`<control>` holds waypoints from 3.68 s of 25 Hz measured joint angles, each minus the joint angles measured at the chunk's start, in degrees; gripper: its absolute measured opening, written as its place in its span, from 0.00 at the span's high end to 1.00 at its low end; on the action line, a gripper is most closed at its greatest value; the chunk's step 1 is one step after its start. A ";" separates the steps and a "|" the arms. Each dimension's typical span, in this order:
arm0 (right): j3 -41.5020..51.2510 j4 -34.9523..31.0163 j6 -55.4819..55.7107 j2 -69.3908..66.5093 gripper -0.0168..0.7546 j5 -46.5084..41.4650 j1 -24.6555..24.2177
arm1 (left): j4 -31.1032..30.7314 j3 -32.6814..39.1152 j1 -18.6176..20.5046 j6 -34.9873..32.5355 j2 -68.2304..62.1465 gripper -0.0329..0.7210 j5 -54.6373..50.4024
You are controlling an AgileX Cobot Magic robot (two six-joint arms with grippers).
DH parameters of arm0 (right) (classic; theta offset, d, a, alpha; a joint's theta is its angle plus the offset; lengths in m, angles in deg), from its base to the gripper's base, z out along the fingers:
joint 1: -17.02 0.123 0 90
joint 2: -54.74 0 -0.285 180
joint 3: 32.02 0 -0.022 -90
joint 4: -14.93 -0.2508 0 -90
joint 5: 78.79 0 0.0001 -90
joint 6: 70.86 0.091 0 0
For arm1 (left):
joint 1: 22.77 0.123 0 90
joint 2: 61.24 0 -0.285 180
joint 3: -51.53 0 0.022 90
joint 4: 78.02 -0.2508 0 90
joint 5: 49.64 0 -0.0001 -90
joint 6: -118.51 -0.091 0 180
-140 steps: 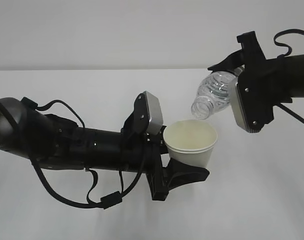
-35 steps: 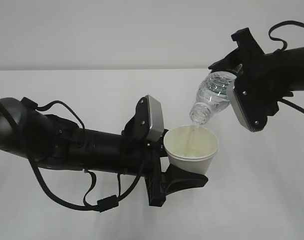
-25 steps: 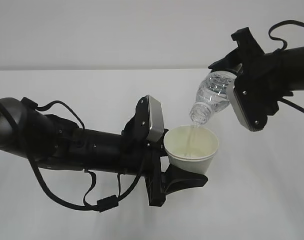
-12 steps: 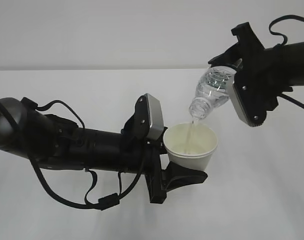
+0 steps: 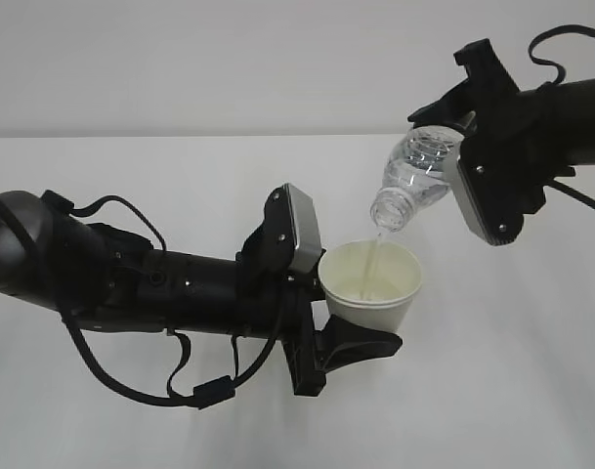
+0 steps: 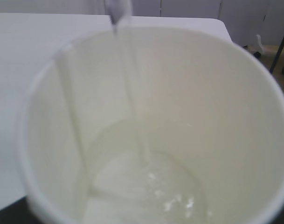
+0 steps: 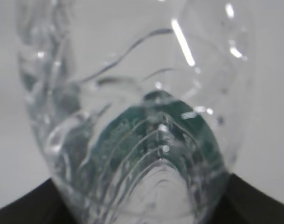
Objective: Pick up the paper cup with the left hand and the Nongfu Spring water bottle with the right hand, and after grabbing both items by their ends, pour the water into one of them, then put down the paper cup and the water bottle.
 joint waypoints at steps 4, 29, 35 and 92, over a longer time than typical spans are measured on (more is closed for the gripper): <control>0.00 0.00 0.00 0.09 0.41 0.00 0.00 | 0.13 0.00 0.00 0.00 0.00 0.35 -0.26; 0.00 0.67 0.00 0.47 0.41 0.00 0.00 | 0.13 0.00 0.00 0.00 0.00 0.35 -0.26; 0.00 1.07 0.00 0.58 0.41 0.00 0.00 | 0.13 0.00 0.00 0.00 0.00 0.35 -0.26; 0.00 1.29 0.00 1.07 0.41 0.00 0.00 | 0.15 0.00 0.00 0.00 0.00 0.35 -0.46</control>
